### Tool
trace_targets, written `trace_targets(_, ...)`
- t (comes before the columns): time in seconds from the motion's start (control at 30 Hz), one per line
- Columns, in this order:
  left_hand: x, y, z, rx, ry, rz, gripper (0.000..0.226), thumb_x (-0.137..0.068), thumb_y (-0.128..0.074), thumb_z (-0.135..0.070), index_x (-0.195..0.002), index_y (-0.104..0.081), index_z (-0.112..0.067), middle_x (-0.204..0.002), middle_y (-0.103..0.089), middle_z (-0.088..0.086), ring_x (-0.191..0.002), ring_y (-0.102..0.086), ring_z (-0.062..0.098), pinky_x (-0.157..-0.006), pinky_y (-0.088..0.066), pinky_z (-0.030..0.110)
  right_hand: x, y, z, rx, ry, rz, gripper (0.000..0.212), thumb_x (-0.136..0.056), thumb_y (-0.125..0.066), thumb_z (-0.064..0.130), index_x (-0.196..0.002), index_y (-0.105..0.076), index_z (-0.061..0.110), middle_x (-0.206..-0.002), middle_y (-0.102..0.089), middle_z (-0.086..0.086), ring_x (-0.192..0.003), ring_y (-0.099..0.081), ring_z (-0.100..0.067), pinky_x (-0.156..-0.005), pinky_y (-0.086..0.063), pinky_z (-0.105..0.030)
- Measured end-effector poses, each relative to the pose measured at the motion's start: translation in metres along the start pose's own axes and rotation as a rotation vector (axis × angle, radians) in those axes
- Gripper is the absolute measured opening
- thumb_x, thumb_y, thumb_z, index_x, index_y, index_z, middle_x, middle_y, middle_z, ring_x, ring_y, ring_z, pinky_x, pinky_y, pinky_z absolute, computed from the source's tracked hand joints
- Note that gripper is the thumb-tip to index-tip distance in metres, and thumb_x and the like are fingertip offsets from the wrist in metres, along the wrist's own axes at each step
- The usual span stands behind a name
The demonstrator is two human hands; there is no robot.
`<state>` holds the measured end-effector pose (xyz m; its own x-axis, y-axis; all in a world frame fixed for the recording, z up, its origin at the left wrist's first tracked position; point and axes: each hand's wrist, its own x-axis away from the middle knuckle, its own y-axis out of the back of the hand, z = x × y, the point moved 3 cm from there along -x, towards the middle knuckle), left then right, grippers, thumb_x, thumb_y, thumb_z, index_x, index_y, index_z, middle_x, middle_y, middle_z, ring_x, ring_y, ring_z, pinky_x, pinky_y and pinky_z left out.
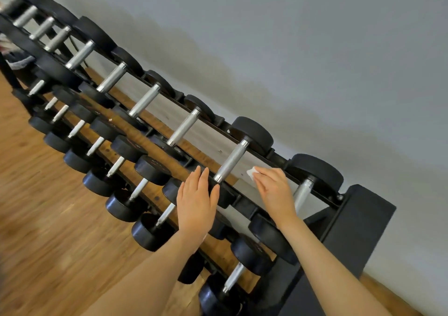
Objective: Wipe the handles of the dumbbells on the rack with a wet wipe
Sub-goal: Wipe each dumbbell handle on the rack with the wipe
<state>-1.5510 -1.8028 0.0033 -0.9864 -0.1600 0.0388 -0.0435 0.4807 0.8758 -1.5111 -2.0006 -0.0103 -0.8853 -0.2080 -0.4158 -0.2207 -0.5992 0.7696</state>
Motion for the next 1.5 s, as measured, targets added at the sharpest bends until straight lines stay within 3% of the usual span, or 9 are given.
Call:
trace_targets(0.23, 0.053, 0.011, -0.012, 0.059, -0.101, 0.007, 0.056, -0.103, -0.036, -0.041, -0.153, -0.032, -0.017, -0.161, -0.027, 0.004, -0.149, -0.022, 0.021, -0.123, -0.017, 0.044, 0.051, 0.046, 0.018, 0.081, -0.054, -0.071, 0.026, -0.081, -0.074, 0.005, -0.107, -0.071, 0.004, -0.107, -0.07, -0.006, -0.099, -0.061, -0.02, -0.089, -0.047, -0.024)
trace_targets(0.43, 0.089, 0.007, -0.015, 0.056, -0.126, 0.017, 0.055, -0.104, -0.036, -0.04, -0.154, -0.03, -0.019, -0.162, -0.024, 0.003, -0.15, -0.02, 0.02, -0.123, -0.012, 0.039, 0.079, 0.062, 0.018, 0.078, -0.146, -0.124, 0.024, -0.088, -0.068, 0.008, -0.112, -0.07, 0.005, -0.109, -0.069, -0.006, -0.104, -0.058, -0.017, -0.092, -0.044, -0.023)
trace_targets(0.7, 0.095, -0.014, -0.052, 0.074, -0.116, 0.025, 0.055, -0.104, -0.038, -0.039, -0.154, -0.03, -0.019, -0.162, -0.025, 0.004, -0.15, -0.02, 0.021, -0.123, -0.015, 0.039, 0.09, 0.078, -0.006, 0.063, -0.178, -0.076, 0.026, -0.088, -0.068, 0.008, -0.114, -0.07, 0.005, -0.11, -0.07, -0.008, -0.104, -0.059, -0.021, -0.09, -0.047, -0.026)
trace_targets(0.83, 0.095, -0.033, -0.076, 0.081, -0.088, 0.027, 0.054, -0.104, -0.038, -0.04, -0.154, -0.029, -0.021, -0.162, -0.024, 0.002, -0.149, -0.02, 0.02, -0.121, -0.015, 0.037, 0.086, 0.084, -0.028, 0.065, -0.175, -0.053, 0.025, -0.089, -0.067, 0.008, -0.114, -0.07, 0.005, -0.107, -0.07, -0.008, -0.102, -0.057, -0.017, -0.088, -0.042, -0.02)
trace_targets(0.93, 0.094, -0.049, -0.094, 0.092, -0.052, 0.026, 0.054, -0.104, -0.04, -0.038, -0.154, -0.029, -0.021, -0.163, -0.023, 0.001, -0.149, -0.019, 0.02, -0.121, -0.015, 0.036, 0.084, 0.088, -0.049, 0.05, -0.151, -0.027, 0.024, -0.088, -0.067, 0.008, -0.112, -0.071, 0.005, -0.107, -0.07, -0.008, -0.102, -0.057, -0.019, -0.088, -0.039, -0.018)
trace_targets(1.07, 0.09, -0.078, -0.115, 0.111, 0.034, -0.021, 0.054, -0.103, -0.045, -0.037, -0.153, -0.033, -0.019, -0.161, -0.028, 0.003, -0.148, -0.026, 0.021, -0.121, -0.023, 0.041, 0.086, 0.089, -0.078, -0.026, -0.125, -0.009, 0.022, -0.091, -0.066, 0.01, -0.112, -0.071, 0.007, -0.111, -0.07, -0.005, -0.104, -0.056, -0.021, -0.091, -0.044, -0.026)
trace_targets(1.3, 0.094, -0.109, -0.133, 0.089, 0.134, -0.107, 0.058, -0.102, -0.046, -0.039, -0.152, -0.034, -0.014, -0.158, -0.035, 0.006, -0.146, -0.03, 0.023, -0.12, -0.026, 0.043, 0.082, 0.074, -0.105, -0.146, -0.072, 0.025, 0.021, -0.09, -0.067, 0.01, -0.109, -0.072, 0.005, -0.11, -0.069, -0.005, -0.105, -0.057, -0.021, -0.091, -0.049, -0.026)
trace_targets(1.5, 0.095, -0.114, -0.136, 0.02, 0.188, -0.19, 0.051, -0.101, -0.048, -0.037, -0.145, -0.047, -0.012, -0.149, -0.048, 0.008, -0.14, -0.041, 0.025, -0.116, -0.028, 0.041, 0.068, 0.064, -0.098, -0.053, 0.179, -0.06, 0.03, -0.091, -0.053, 0.023, -0.101, -0.071, 0.002, -0.109, -0.07, -0.009, -0.094, -0.061, -0.027, -0.076, -0.056, -0.034)
